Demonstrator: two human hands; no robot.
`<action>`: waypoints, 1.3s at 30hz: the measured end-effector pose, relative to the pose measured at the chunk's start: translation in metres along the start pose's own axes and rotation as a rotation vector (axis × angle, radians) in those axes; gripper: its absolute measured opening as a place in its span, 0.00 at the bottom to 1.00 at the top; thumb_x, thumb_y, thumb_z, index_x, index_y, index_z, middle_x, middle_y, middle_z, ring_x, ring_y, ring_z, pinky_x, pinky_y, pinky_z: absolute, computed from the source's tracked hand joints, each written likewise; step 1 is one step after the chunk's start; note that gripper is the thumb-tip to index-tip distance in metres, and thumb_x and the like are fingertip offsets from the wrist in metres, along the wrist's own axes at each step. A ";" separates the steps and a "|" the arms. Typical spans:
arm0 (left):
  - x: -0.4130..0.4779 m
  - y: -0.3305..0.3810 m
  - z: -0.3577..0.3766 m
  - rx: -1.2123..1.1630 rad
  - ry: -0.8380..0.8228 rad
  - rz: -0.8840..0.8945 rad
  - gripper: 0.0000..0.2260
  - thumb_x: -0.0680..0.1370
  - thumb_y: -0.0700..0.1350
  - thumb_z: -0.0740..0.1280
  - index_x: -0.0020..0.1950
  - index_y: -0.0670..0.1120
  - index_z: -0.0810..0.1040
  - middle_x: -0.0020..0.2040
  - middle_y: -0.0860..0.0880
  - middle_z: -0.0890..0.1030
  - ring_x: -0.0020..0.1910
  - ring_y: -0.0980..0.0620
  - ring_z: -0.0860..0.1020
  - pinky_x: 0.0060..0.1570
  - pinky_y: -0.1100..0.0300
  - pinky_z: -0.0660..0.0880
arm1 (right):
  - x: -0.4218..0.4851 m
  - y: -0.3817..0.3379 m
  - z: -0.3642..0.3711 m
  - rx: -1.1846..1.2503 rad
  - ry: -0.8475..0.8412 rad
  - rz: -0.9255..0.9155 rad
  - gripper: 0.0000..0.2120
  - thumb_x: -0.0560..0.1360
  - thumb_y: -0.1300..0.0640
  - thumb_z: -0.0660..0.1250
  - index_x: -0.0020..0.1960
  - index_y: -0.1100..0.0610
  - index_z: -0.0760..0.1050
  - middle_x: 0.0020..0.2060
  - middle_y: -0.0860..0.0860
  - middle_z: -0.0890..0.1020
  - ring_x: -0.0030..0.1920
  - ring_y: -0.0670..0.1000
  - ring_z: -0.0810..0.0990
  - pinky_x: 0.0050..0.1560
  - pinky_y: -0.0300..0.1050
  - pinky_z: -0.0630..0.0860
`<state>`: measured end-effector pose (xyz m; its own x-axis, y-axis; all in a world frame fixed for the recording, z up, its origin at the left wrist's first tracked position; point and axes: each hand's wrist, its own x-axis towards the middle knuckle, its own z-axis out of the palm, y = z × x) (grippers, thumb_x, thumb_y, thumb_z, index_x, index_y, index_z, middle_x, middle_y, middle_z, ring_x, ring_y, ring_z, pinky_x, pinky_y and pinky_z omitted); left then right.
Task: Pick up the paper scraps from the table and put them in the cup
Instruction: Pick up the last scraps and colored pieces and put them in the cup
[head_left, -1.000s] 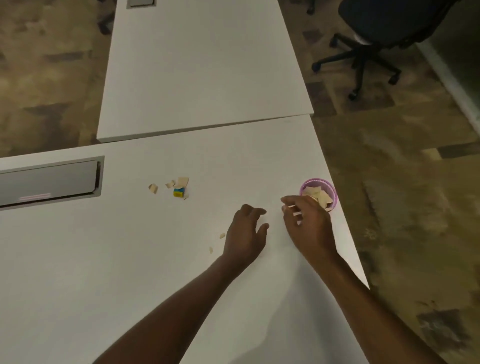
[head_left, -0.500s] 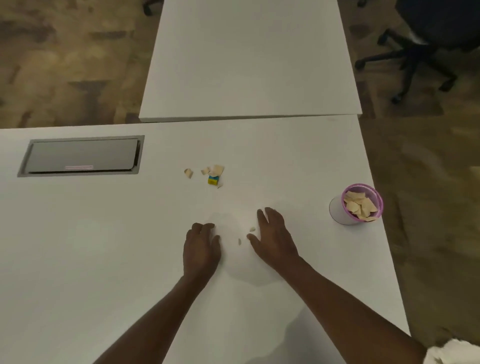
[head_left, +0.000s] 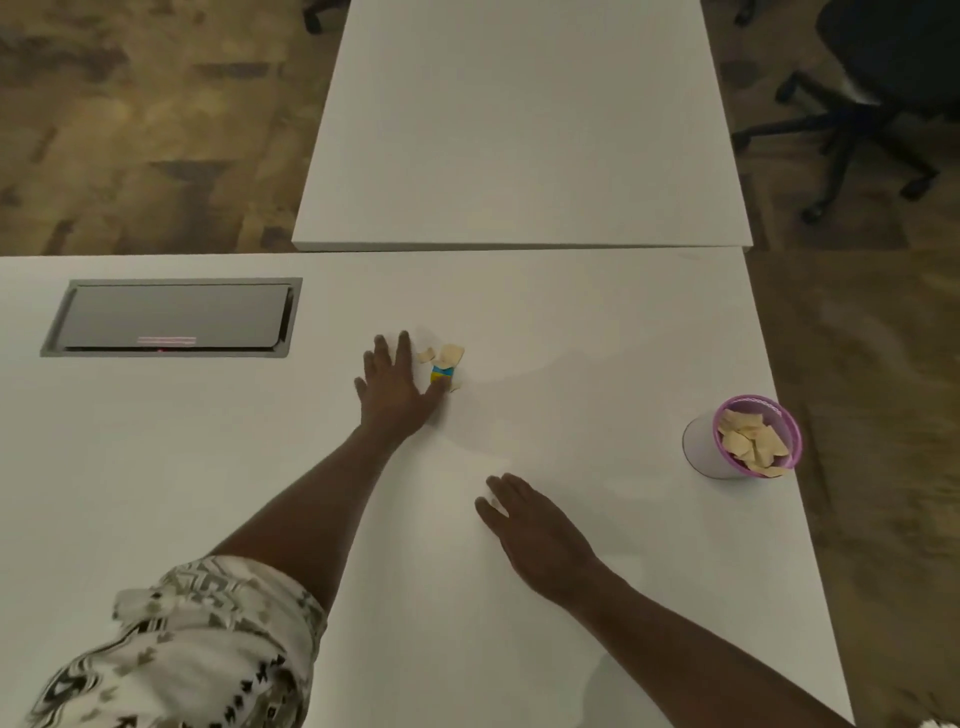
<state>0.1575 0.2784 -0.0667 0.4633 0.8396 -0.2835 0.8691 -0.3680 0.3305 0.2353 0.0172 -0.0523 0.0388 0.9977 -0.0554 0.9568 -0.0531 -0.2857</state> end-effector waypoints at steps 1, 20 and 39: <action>0.005 0.003 0.001 0.030 -0.021 0.039 0.40 0.76 0.63 0.65 0.81 0.48 0.52 0.80 0.39 0.52 0.78 0.36 0.54 0.70 0.35 0.61 | 0.000 0.002 -0.001 -0.011 -0.007 -0.017 0.23 0.63 0.61 0.78 0.58 0.54 0.84 0.59 0.56 0.83 0.59 0.56 0.83 0.56 0.47 0.81; -0.101 0.037 0.028 0.209 -0.059 0.442 0.09 0.75 0.32 0.64 0.54 0.40 0.75 0.55 0.43 0.74 0.55 0.42 0.72 0.35 0.51 0.75 | -0.020 0.009 -0.026 -0.167 -0.131 -0.065 0.13 0.60 0.68 0.62 0.38 0.53 0.74 0.37 0.49 0.77 0.35 0.50 0.77 0.27 0.43 0.60; -0.201 0.113 0.034 -0.511 -0.092 0.208 0.07 0.72 0.37 0.73 0.46 0.46 0.81 0.44 0.53 0.79 0.44 0.55 0.78 0.47 0.57 0.77 | -0.106 0.080 -0.091 0.798 0.450 0.948 0.04 0.76 0.61 0.71 0.46 0.53 0.82 0.41 0.45 0.85 0.45 0.42 0.83 0.46 0.29 0.75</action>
<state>0.1684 0.0548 -0.0030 0.6490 0.7234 -0.2356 0.5742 -0.2625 0.7755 0.3336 -0.0887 0.0182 0.8361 0.4787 -0.2680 0.0804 -0.5901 -0.8033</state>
